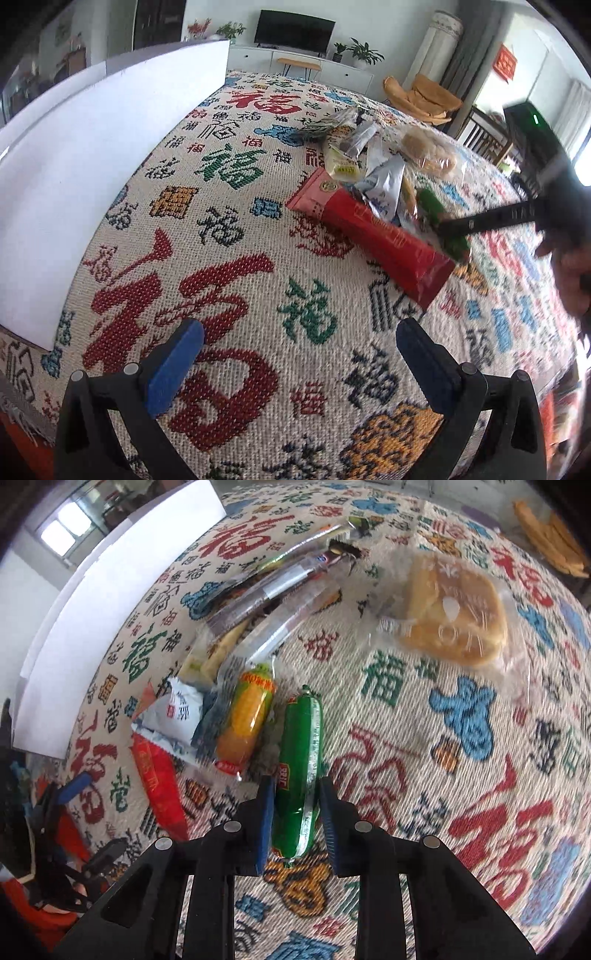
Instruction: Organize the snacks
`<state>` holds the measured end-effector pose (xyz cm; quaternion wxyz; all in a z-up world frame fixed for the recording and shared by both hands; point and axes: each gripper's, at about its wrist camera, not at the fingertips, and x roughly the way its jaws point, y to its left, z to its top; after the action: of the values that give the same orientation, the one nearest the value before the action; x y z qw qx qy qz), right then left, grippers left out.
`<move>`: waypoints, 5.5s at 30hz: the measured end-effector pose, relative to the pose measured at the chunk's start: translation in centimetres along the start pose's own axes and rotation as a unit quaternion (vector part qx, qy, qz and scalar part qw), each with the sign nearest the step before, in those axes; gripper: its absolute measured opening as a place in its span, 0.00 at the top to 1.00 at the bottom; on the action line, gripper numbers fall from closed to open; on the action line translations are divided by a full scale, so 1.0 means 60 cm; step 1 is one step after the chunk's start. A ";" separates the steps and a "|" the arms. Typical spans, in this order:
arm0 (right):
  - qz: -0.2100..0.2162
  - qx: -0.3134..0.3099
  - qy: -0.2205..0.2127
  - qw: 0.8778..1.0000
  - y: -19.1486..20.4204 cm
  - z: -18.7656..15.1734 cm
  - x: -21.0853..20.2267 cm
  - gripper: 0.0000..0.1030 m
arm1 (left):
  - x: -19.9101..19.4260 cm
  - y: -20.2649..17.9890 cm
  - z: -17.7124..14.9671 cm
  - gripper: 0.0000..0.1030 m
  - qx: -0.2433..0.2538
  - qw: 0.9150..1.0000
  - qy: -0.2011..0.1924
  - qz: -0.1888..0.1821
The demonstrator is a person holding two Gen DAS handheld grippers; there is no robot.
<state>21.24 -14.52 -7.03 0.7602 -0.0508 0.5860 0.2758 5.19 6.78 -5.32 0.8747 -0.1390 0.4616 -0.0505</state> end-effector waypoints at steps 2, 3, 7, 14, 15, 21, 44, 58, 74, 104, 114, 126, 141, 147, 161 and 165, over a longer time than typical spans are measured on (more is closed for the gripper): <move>0.003 0.013 -0.010 1.000 -0.002 -0.021 0.002 0.72 | 0.009 0.005 0.025 0.00 -0.047 0.998 0.013 -0.036; 0.000 0.015 -0.026 1.000 -0.002 -0.031 0.000 0.73 | 0.015 0.001 0.039 0.00 -0.068 0.996 0.020 -0.048; -0.008 0.030 -0.083 0.996 0.001 -0.059 -0.005 0.72 | 0.064 -0.054 0.092 0.00 -0.068 0.996 0.039 -0.034; 0.027 0.085 -0.128 0.988 -0.022 -0.089 -0.014 0.71 | 0.108 -0.087 0.094 0.00 0.087 0.988 0.062 0.112; 0.025 0.086 -0.133 0.987 -0.025 -0.098 -0.018 0.71 | 0.103 -0.073 0.095 0.00 0.099 0.987 0.057 0.113; -0.032 0.040 -0.172 0.984 -0.009 -0.128 -0.019 0.69 | 0.100 -0.004 0.121 0.00 0.121 0.986 0.065 0.094; -0.030 -0.020 -0.083 0.996 0.026 -0.049 -0.026 0.18 | 0.048 -0.025 0.084 0.81 0.174 0.984 0.043 0.018; -0.027 0.042 -0.070 0.996 -0.009 -0.037 -0.052 0.77 | -0.115 0.041 0.099 0.84 0.070 0.993 -0.034 -0.090; 0.239 -0.026 -0.211 0.947 0.390 0.163 -0.211 0.68 | -0.272 0.340 0.240 0.56 -0.052 0.983 -0.111 0.139; -0.122 0.036 -0.226 0.966 -0.078 -0.160 -0.029 0.21 | 0.123 -0.071 0.116 0.00 0.176 0.983 0.015 0.052; -0.134 0.041 -0.220 0.965 -0.078 -0.152 -0.023 0.13 | 0.218 -0.108 0.223 0.00 0.197 0.980 0.005 0.034; -0.134 0.041 -0.219 0.966 -0.079 -0.151 -0.022 0.13 | 0.219 -0.112 0.223 0.00 0.197 0.980 0.005 0.035; -0.134 0.042 -0.219 0.966 -0.079 -0.152 -0.023 0.13 | 0.219 -0.111 0.223 0.00 0.197 0.980 0.005 0.035; -0.133 0.042 -0.219 0.966 -0.079 -0.151 -0.023 0.13 | 0.219 -0.111 0.224 0.00 0.197 0.980 0.005 0.035; -0.133 0.042 -0.219 0.966 -0.079 -0.151 -0.023 0.13 | 0.219 -0.112 0.223 0.00 0.197 0.980 0.005 0.035; -0.134 0.042 -0.219 0.966 -0.079 -0.151 -0.022 0.13 | 0.219 -0.113 0.223 0.00 0.197 0.980 0.005 0.035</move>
<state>15.45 -22.62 -9.75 0.9015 -0.0346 0.4041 0.1511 23.92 0.08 -6.65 0.8838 0.0523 0.4516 -0.1106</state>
